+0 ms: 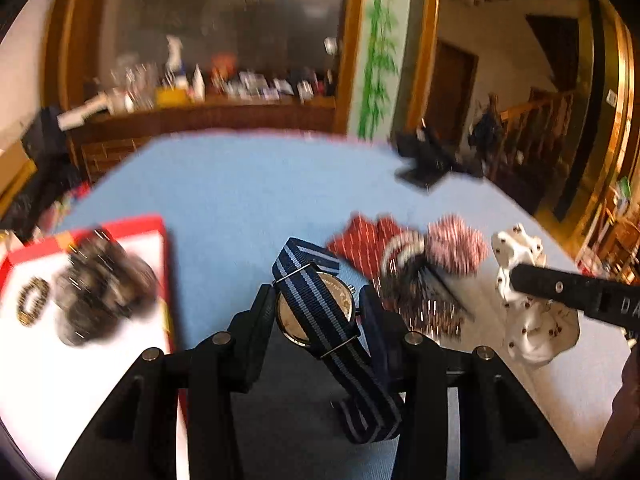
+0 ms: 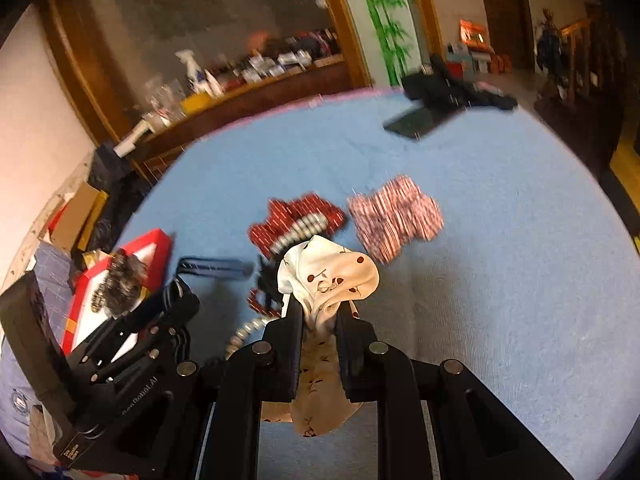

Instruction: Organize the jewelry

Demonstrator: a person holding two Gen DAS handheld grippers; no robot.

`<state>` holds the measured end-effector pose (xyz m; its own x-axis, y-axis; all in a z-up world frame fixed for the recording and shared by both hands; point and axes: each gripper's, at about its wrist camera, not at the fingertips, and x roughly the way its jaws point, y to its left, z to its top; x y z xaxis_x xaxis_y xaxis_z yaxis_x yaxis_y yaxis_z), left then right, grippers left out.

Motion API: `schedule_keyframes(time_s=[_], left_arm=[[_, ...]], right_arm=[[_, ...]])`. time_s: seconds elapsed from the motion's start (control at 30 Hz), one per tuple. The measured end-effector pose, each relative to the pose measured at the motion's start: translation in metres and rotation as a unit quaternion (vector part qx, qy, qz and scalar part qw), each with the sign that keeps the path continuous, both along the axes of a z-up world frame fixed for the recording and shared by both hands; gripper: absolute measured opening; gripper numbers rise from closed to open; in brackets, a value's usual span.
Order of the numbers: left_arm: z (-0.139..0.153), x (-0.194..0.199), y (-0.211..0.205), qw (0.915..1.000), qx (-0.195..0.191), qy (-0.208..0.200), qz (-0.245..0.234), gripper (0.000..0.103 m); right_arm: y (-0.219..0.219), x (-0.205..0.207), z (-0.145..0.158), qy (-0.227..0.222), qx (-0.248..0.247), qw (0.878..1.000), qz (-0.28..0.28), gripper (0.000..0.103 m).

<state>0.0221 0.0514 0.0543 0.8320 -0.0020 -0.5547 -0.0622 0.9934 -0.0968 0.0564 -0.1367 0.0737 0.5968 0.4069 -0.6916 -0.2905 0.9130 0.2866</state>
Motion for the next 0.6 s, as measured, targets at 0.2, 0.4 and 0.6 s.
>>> schedule_keyframes(time_s=[0.2, 0.4, 0.6], left_arm=[[0.009, -0.006, 0.001, 0.9988, 0.031, -0.029, 0.025, 0.041], [0.005, -0.002, -0.005, 0.9979, 0.054, -0.024, 0.029, 0.041], [0.003, -0.003, -0.010, 0.9960, 0.077, -0.025, 0.037, 0.042]], right_arm=[[0.015, -0.022, 0.020, -0.079, -0.003, 0.996, 0.031, 0.016], [0.025, -0.029, 0.022, -0.100, -0.007, 0.994, 0.052, 0.016], [0.025, -0.026, 0.017, -0.092, -0.004, 0.994, 0.051, 0.016]])
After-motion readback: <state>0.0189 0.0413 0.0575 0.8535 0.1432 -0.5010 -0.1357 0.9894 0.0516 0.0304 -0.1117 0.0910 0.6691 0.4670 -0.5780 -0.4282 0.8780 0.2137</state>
